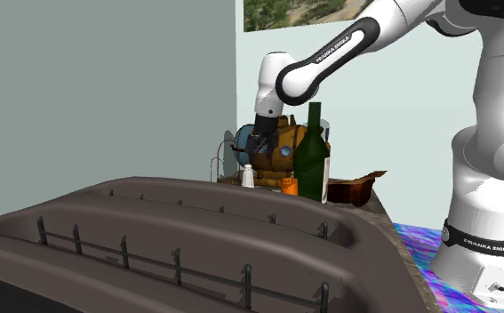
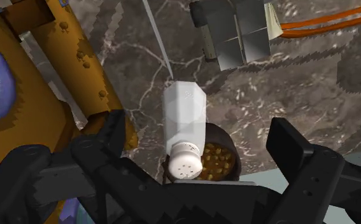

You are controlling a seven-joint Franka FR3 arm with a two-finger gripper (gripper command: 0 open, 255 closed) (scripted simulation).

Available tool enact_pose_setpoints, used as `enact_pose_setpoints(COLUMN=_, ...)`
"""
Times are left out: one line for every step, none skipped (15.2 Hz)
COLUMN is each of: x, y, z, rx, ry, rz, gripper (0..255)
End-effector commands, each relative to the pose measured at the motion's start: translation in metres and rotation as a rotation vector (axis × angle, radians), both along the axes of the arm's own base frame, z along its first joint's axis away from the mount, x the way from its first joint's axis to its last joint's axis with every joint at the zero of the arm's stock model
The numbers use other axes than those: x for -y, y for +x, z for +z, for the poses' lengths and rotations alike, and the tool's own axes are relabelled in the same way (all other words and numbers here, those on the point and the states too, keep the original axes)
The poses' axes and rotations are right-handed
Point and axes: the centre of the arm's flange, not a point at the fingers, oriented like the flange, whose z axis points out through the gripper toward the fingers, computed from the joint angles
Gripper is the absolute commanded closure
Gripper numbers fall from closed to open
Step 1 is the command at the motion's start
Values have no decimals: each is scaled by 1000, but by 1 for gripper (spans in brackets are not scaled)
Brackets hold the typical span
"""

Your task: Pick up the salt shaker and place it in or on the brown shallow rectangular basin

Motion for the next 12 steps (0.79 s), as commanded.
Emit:
enact_pose_setpoints(x=7, y=20, z=-16, rx=14, ry=-8, rz=-20, gripper=0)
enact_pose_setpoints(x=9, y=30, z=-22, rx=21, ry=-12, rz=-29, gripper=0)
enact_pose_setpoints(x=11, y=34, z=-26, rx=24, ry=-14, rz=-33, gripper=0)
enact_pose_setpoints(x=11, y=35, z=-31, rx=24, ry=-14, rz=-33, gripper=0)
enact_pose_setpoints(x=12, y=36, z=-36, rx=24, ry=-14, rz=-33, gripper=0)
enact_pose_setpoints(x=12, y=37, z=-41, rx=24, ry=-14, rz=-33, gripper=0)
enact_pose_setpoints(x=13, y=38, z=-46, rx=24, ry=-14, rz=-33, gripper=0)
enact_pose_setpoints(x=13, y=39, z=-51, rx=24, ry=-14, rz=-33, gripper=0)
enact_pose_setpoints(x=14, y=40, z=-56, rx=24, ry=-14, rz=-33, gripper=0)
enact_pose_setpoints(x=14, y=41, z=-62, rx=24, ry=-14, rz=-33, gripper=0)
enact_pose_setpoints(x=14, y=42, z=-65, rx=24, ry=-14, rz=-33, gripper=0)
enact_pose_setpoints(x=14, y=42, z=-65, rx=24, ry=-14, rz=-33, gripper=0)
